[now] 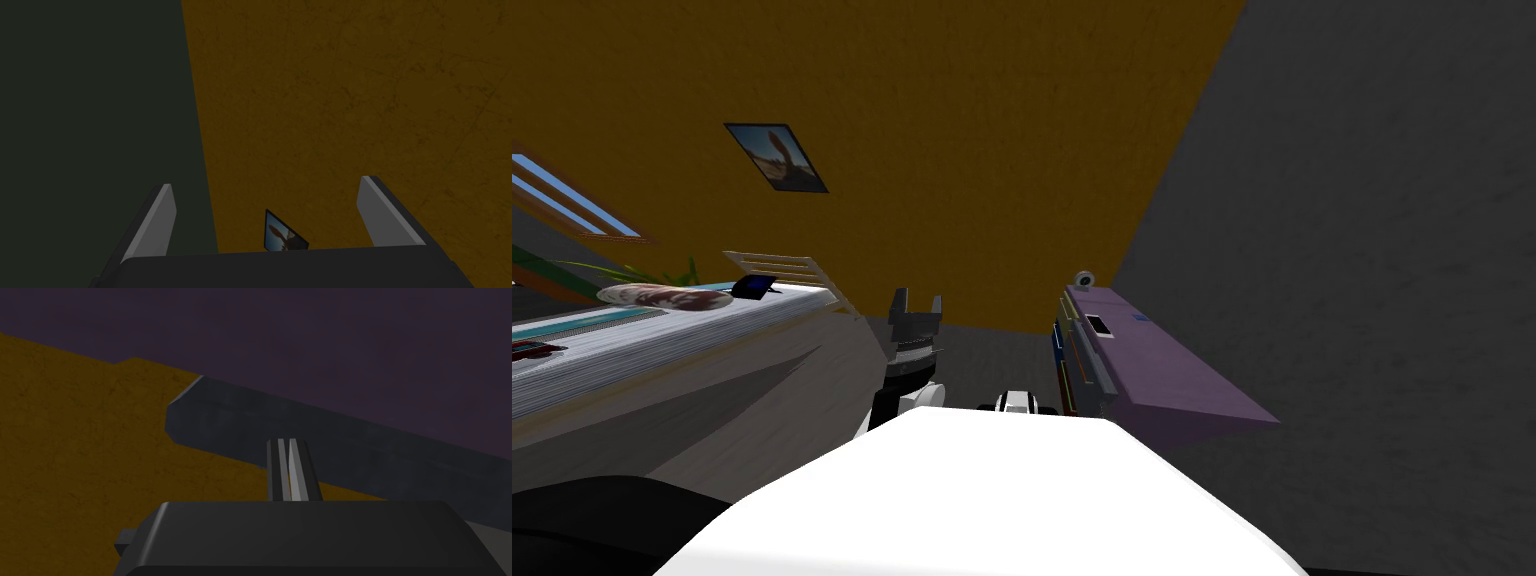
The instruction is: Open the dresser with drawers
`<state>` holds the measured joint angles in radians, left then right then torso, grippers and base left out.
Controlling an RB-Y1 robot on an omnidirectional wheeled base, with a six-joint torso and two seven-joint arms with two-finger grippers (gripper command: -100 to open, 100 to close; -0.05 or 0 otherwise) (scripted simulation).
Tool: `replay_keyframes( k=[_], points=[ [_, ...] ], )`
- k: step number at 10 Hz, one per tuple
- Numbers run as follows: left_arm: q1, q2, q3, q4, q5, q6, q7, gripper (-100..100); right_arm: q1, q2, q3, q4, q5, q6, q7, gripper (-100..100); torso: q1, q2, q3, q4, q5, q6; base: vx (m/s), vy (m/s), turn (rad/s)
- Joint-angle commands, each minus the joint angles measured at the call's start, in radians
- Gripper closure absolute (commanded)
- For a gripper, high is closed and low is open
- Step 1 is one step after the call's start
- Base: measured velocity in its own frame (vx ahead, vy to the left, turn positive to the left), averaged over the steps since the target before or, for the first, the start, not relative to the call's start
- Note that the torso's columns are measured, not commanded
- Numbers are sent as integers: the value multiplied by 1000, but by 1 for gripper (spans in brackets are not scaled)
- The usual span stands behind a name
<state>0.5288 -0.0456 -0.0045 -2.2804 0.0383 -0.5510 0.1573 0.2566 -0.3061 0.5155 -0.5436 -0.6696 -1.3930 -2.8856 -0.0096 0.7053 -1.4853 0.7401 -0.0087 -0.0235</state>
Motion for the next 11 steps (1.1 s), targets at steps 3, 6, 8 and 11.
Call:
replay_keyframes(
  k=[3,6,8,11],
  points=[
    [0,0,0,0,0,0,0,0,-15,-6,-1,-37,1,27,6,-100,-1,0,0,-1,-1,1,0,4,3],
    [0,0,0,0,0,0,0,0,-15,-6,-1,-44,1,27,6,-100,2,2,1,0,1,0,0,0,8],
    [0,0,0,0,0,0,0,0,8,-5,2,-21,-4,13,61,-100,0,7,2,-3,0,8,-38,-4,-21],
    [0,0,0,0,0,0,0,0,7,-4,4,-29,-12,24,137,-100,-1,16,6,-5,-1,13,-13,-9,27]
  ],
)
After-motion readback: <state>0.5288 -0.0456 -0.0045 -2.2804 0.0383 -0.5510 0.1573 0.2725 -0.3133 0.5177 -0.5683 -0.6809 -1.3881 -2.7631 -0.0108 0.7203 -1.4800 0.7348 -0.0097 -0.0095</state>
